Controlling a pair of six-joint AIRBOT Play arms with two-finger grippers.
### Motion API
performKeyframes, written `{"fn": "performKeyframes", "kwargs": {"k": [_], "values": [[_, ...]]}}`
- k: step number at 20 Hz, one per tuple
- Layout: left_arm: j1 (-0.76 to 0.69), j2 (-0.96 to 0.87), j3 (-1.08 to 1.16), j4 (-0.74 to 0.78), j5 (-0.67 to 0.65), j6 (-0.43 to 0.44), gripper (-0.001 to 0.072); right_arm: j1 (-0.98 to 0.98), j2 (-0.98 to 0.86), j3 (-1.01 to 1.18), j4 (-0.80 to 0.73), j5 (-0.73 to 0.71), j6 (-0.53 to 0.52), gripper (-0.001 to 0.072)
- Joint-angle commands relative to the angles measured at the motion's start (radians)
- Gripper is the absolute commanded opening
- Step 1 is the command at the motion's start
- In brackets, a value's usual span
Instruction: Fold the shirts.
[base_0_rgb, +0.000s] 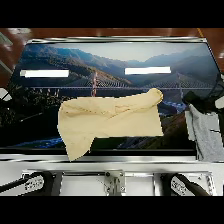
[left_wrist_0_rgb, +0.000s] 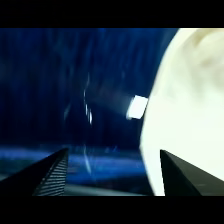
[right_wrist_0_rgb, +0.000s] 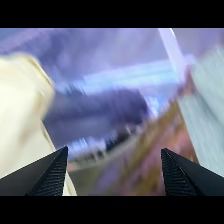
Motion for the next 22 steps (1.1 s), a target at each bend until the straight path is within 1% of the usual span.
{"fn": "performKeyframes", "kwargs": {"k": [1,2,3,5,6,8,11,14,18,20,21,22], "values": [[0.055,-0.004,-0.132,-0.164,-0.074,0.129,0.0688,-0.123,0.020,-0.050,0.018,0.319,-0.148,0.0677],[0.061,-0.004,-0.167,-0.195,-0.045,0.158,0.0688,-0.138,0.020,-0.076,0.068,0.345,-0.208,0.0583],[0.066,-0.004,-0.193,-0.199,-0.012,0.161,0.0688,-0.143,0.020,-0.095,0.105,0.352,-0.237,0.0560],[0.076,-0.005,-0.210,-0.235,0.040,0.185,0.0688,-0.138,0.020,-0.117,0.144,0.331,-0.241,0.0563],[0.077,-0.008,-0.212,-0.276,0.058,0.208,0.0687,-0.138,0.019,-0.119,0.165,0.320,-0.241,0.0564],[0.076,-0.033,-0.214,-0.335,0.067,0.231,0.0687,-0.138,0.010,-0.119,0.194,0.306,-0.241,0.0564],[0.076,-0.101,-0.214,-0.373,0.066,0.243,0.0687,-0.138,-0.021,-0.119,0.236,0.306,-0.240,0.0565],[0.076,-0.152,-0.213,-0.482,0.069,0.328,0.0686,-0.138,-0.056,-0.119,0.279,0.308,-0.240,0.0564],[0.072,-0.199,-0.213,-0.495,0.096,0.335,0.0683,-0.138,-0.070,-0.119,0.292,0.309,-0.240,0.0564],[0.060,-0.213,-0.213,-0.496,0.105,0.335,0.0637,-0.138,-0.070,-0.119,0.292,0.308,-0.240,0.0565],[0.057,-0.216,-0.213,-0.496,0.104,0.335,0.0393,-0.138,-0.070,-0.119,0.292,0.309,-0.238,0.0565],[0.057,-0.214,-0.213,-0.497,0.102,0.335,0.0120,-0.138,-0.071,-0.119,0.287,0.313,-0.238,0.0566]]}}
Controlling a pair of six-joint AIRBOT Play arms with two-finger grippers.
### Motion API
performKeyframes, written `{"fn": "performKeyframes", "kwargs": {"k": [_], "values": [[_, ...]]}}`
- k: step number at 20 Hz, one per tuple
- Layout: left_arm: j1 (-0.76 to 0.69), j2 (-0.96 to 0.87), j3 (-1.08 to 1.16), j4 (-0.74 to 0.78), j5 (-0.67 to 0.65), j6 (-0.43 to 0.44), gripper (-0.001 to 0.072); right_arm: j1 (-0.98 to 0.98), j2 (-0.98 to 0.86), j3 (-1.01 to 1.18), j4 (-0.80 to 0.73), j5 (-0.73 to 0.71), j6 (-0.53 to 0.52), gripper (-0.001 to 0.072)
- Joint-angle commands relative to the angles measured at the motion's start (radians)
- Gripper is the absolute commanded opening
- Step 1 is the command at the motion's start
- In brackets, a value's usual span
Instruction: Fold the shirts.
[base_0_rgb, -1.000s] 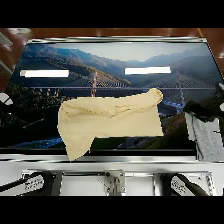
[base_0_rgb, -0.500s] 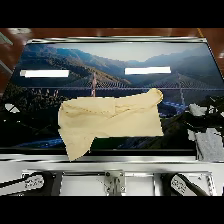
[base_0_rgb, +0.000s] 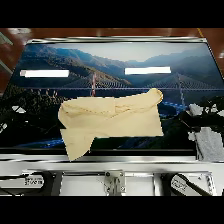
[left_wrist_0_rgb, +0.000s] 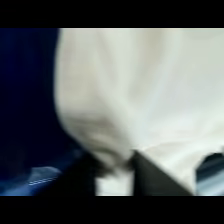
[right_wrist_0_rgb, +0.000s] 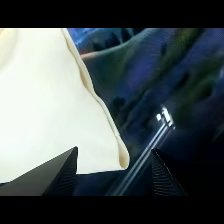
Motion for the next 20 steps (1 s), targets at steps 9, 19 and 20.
{"fn": "performKeyframes", "kwargs": {"k": [9,19,20], "values": [[-0.005,0.024,0.002,-0.075,-0.026,0.109,0.0045,0.000,-0.117,-0.068,0.041,0.064,-0.005,0.0675],[-0.006,0.025,0.010,-0.089,-0.049,0.121,0.0045,0.209,-0.261,-0.086,0.146,-0.125,0.053,0.0669],[-0.006,0.026,0.014,-0.089,-0.050,0.127,0.0045,0.230,-0.261,-0.086,0.153,-0.119,0.057,0.0521]]}}
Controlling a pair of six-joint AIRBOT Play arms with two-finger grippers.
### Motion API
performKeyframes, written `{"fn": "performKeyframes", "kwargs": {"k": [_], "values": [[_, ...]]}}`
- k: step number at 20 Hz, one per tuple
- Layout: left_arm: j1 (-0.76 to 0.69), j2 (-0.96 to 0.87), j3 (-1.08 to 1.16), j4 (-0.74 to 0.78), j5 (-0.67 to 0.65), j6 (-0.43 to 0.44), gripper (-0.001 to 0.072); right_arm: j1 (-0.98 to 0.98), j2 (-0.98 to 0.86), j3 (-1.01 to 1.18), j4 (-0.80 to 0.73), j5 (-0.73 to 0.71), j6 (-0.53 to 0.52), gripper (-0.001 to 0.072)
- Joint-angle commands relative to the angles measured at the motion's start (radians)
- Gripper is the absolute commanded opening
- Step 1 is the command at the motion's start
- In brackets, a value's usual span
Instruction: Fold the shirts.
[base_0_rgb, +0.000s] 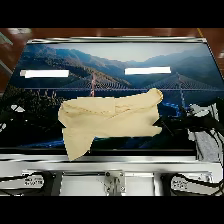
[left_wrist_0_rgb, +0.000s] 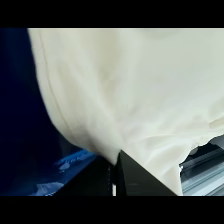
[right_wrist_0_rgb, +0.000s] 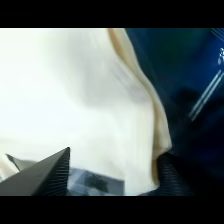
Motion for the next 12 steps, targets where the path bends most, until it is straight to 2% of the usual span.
{"fn": "performKeyframes", "kwargs": {"k": [1,2,5,8,10,12], "values": [[0.000,0.008,0.009,-0.004,0.001,0.013,0.0044,0.072,-0.017,-0.003,0.005,-0.043,0.043,0.0232],[0.000,0.024,0.014,-0.003,0.008,0.023,0.0043,0.079,-0.007,0.001,0.010,-0.016,0.043,0.0069],[-0.004,0.151,0.061,-0.014,0.071,0.016,0.0042,0.078,0.085,0.060,0.016,0.090,-0.005,0.0060],[-0.039,0.397,0.185,-0.023,0.161,0.000,0.0042,0.078,0.286,0.249,0.102,0.170,-0.002,0.0060],[-0.062,0.593,0.325,-0.023,0.268,-0.051,0.0042,0.078,0.451,0.437,0.134,0.134,-0.032,0.0061],[-0.062,0.774,0.472,-0.021,0.402,-0.061,0.0043,0.078,0.606,0.628,0.101,0.028,-0.093,0.0060]]}}
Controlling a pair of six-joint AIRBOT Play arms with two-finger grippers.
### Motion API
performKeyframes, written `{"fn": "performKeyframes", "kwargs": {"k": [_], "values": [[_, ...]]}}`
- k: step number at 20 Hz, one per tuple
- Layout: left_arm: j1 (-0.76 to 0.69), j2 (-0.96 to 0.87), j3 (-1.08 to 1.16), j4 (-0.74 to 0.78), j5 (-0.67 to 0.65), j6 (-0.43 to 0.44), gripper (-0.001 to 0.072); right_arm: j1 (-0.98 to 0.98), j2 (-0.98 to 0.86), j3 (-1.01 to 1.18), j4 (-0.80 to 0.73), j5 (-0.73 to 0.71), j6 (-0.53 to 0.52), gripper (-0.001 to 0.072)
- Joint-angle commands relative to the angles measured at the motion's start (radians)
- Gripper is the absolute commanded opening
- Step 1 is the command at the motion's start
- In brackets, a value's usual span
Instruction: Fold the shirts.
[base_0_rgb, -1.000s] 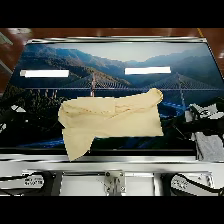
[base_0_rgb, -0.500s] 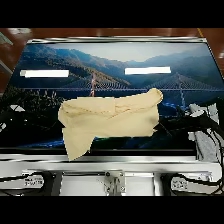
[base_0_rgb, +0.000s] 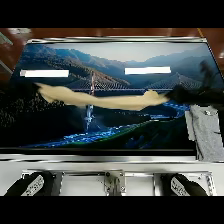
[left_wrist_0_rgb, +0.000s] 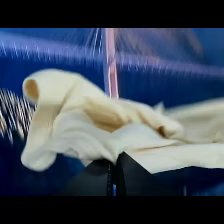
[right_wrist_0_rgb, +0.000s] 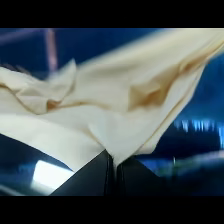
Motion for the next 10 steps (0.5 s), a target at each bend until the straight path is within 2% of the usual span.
{"fn": "performKeyframes", "kwargs": {"k": [1,3,4,8,9,10], "values": [[-0.013,0.315,0.231,0.008,0.270,-0.036,0.0044,0.001,0.260,0.304,-0.020,-0.147,-0.064,0.0059],[-0.013,0.436,0.308,0.010,0.394,-0.036,0.0043,0.000,0.367,0.444,-0.105,-0.216,-0.022,0.0059],[-0.013,0.484,0.337,0.011,0.404,-0.036,0.0043,0.000,0.402,0.489,-0.150,-0.216,0.006,0.0059],[-0.013,0.586,0.402,0.087,0.206,-0.037,0.0043,0.000,0.520,0.569,-0.366,-0.155,0.104,0.0059],[-0.013,0.602,0.409,0.121,0.154,-0.047,0.0043,0.000,0.546,0.571,-0.394,-0.128,0.115,0.0060],[-0.013,0.616,0.410,0.156,0.129,-0.093,0.0043,0.000,0.568,0.571,-0.411,-0.100,0.119,0.0059]]}}
